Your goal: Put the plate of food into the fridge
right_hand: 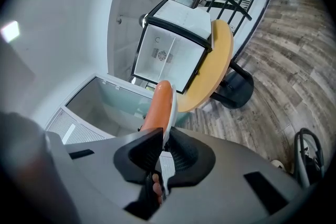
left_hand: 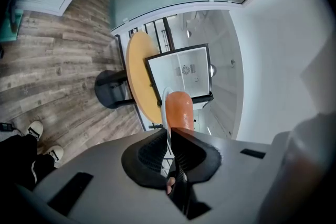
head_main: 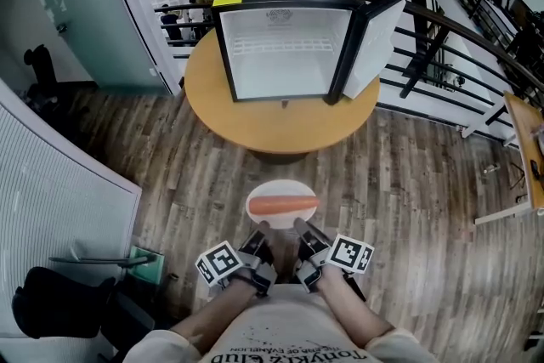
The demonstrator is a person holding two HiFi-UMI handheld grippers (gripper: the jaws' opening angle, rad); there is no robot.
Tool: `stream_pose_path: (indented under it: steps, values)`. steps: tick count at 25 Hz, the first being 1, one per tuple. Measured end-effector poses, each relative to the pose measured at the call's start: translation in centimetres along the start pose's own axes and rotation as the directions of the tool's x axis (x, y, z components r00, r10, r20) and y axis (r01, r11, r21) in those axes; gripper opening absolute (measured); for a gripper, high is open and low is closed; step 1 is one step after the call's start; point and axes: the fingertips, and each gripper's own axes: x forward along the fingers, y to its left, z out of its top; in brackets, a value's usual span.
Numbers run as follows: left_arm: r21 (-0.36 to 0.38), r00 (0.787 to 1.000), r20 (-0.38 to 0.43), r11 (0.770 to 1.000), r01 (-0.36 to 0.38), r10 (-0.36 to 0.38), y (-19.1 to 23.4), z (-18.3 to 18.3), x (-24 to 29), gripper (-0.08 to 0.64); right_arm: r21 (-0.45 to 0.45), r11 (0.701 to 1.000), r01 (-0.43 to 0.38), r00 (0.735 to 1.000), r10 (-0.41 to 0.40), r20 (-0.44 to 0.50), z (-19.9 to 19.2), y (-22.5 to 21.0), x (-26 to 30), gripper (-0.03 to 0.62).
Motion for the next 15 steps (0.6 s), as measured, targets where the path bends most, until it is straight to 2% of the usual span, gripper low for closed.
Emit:
stream_pose_path:
  steps: [7,15]
  values:
    - [0.008,0.999,-0.032,1.0,0.012,-0.012,0.2,1.6,-0.7,0.035,0.002,1.0,0.008,0.999,-0.008,0.036,-1.0,0.7,1.1,0.055]
    - [-0.003,0.999,-0.044,1.0,0.008,-0.008,0.7,2.8,1.3,0.035,0.005,1.0,0.025,0.999,-0.025,0.042,0.3,-0.3,2.7,0.055]
